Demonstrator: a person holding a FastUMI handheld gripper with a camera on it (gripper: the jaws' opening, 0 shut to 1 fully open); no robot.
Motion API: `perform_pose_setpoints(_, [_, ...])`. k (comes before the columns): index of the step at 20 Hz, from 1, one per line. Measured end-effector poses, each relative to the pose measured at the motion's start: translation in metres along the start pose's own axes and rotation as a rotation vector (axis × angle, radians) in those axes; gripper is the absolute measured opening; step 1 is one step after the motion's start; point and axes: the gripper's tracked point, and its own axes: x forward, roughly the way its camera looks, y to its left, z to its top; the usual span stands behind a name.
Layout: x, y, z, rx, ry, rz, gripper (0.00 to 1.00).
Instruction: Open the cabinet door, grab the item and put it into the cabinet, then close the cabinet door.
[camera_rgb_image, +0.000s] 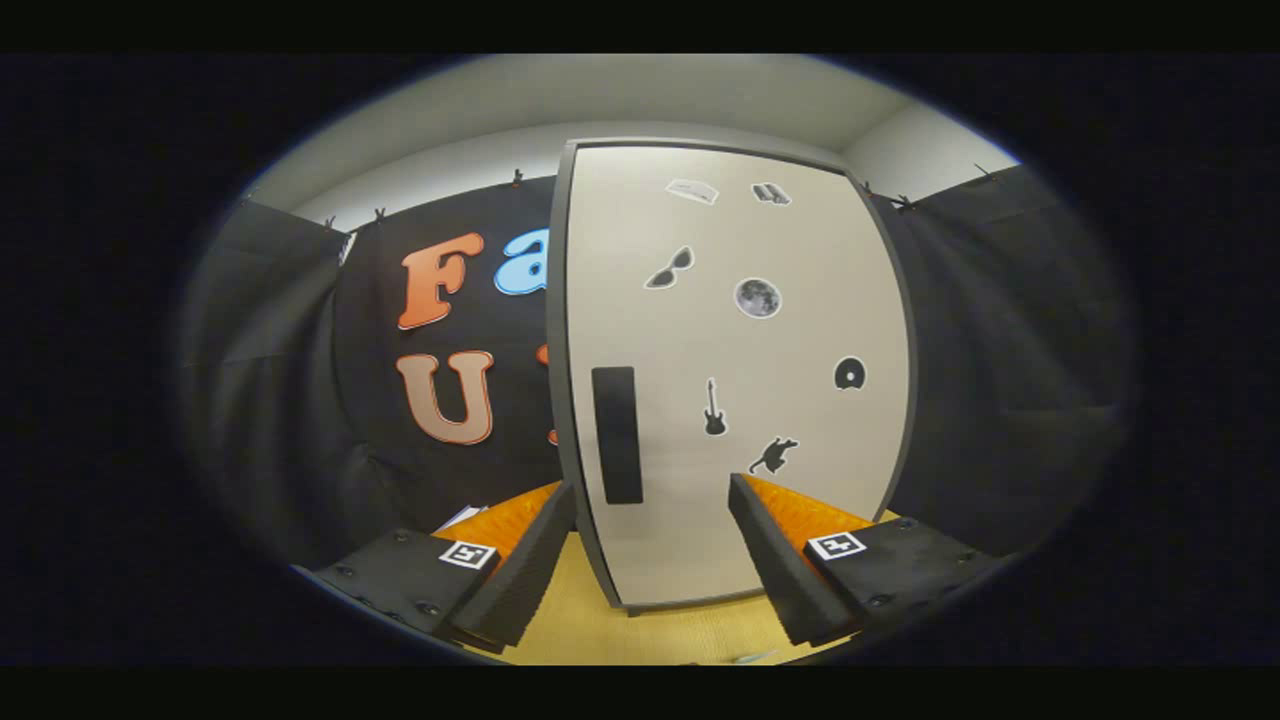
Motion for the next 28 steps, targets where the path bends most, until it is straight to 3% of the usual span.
perform_pose_setpoints(7, [0.067, 0.003, -0.008, -0.005, 0.053, -0.019, 0.95])
perform_pose_setpoints(11, [0.082, 0.007, -0.004, 0.017, 0.045, -0.009, 0.77])
perform_pose_setpoints(14, [0.088, 0.010, -0.007, -0.003, 0.062, -0.001, 0.72])
perform_pose_setpoints(15, [0.091, 0.011, -0.009, -0.003, 0.068, 0.004, 0.53])
perform_pose_setpoints(17, [0.092, 0.011, -0.013, 0.005, 0.081, 0.005, 0.44])
perform_pose_setpoints(28, [0.084, 0.008, -0.017, -0.013, 0.077, -0.021, 0.29])
